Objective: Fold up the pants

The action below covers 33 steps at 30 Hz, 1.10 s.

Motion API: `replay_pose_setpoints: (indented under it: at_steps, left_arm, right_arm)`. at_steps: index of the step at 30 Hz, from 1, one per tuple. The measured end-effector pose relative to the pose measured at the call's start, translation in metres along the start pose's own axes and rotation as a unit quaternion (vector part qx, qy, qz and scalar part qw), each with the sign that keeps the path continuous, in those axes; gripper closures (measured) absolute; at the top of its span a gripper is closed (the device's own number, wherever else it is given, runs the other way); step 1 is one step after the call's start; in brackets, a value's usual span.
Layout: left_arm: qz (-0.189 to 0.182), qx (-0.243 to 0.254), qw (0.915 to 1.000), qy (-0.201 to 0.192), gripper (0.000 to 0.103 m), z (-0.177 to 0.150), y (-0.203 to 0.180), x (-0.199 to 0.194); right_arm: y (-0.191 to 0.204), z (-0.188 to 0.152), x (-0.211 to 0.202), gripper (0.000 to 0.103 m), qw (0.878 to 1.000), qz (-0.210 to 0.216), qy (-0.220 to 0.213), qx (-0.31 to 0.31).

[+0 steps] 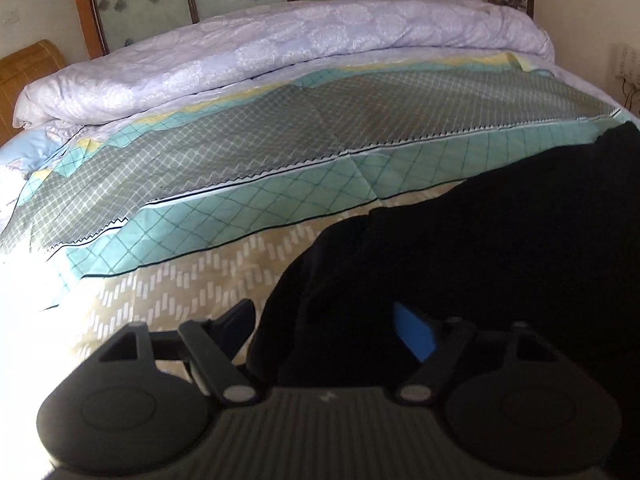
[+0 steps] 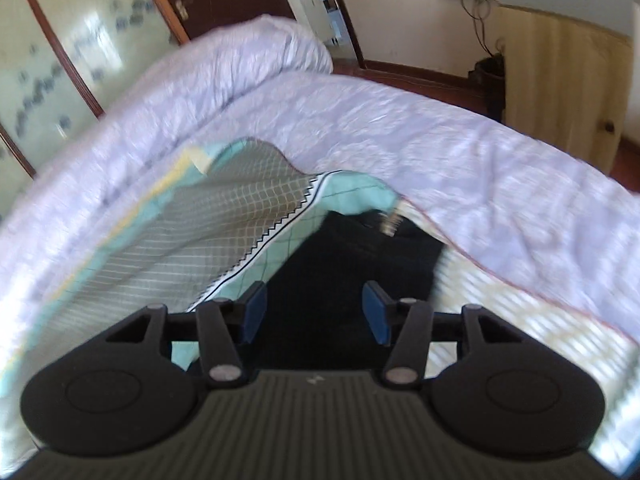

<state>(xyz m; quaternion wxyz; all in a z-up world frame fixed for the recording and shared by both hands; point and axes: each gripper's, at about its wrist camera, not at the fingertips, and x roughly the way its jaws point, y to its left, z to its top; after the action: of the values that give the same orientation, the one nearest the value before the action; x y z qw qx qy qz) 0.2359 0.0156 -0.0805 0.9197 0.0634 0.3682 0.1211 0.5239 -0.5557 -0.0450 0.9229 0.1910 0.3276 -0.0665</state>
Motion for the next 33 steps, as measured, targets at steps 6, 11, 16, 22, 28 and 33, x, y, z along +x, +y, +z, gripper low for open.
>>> replay_pose_setpoints:
  at_steps: [6,11,16,22,28,33]
  left_arm:
    - [-0.014,-0.012,0.9998,-0.004,0.092,-0.008,0.005,0.003]
    - [-0.004,-0.014,0.9981,-0.060,0.092,-0.002,-0.002,-0.055]
    - [-0.004,-0.012,0.9925,-0.122,0.092,-0.012,-0.010,-0.156]
    - [-0.021,-0.010,0.9902,-0.138,0.092,-0.077,-0.027,-0.268]
    - [-0.054,-0.003,0.9966,-0.063,0.091,-0.186,-0.062,-0.297]
    - [-0.036,0.031,0.9989,0.000,0.074,-0.249,-0.085,-0.285]
  right_arm:
    - [0.009,-0.003,0.074,0.046,0.998,-0.068,0.009,0.008]
    - [-0.012,0.004,0.049,0.094,0.998,-0.052,-0.023,0.020]
    - [-0.056,0.016,-0.031,0.095,0.995,0.005,-0.062,0.074]
    - [-0.161,-0.016,-0.159,0.096,0.986,0.059,-0.087,0.133]
    - [-0.293,-0.109,-0.240,0.096,0.977,0.047,-0.082,0.191]
    - [-0.361,-0.188,-0.257,0.066,0.966,-0.102,-0.076,0.224]
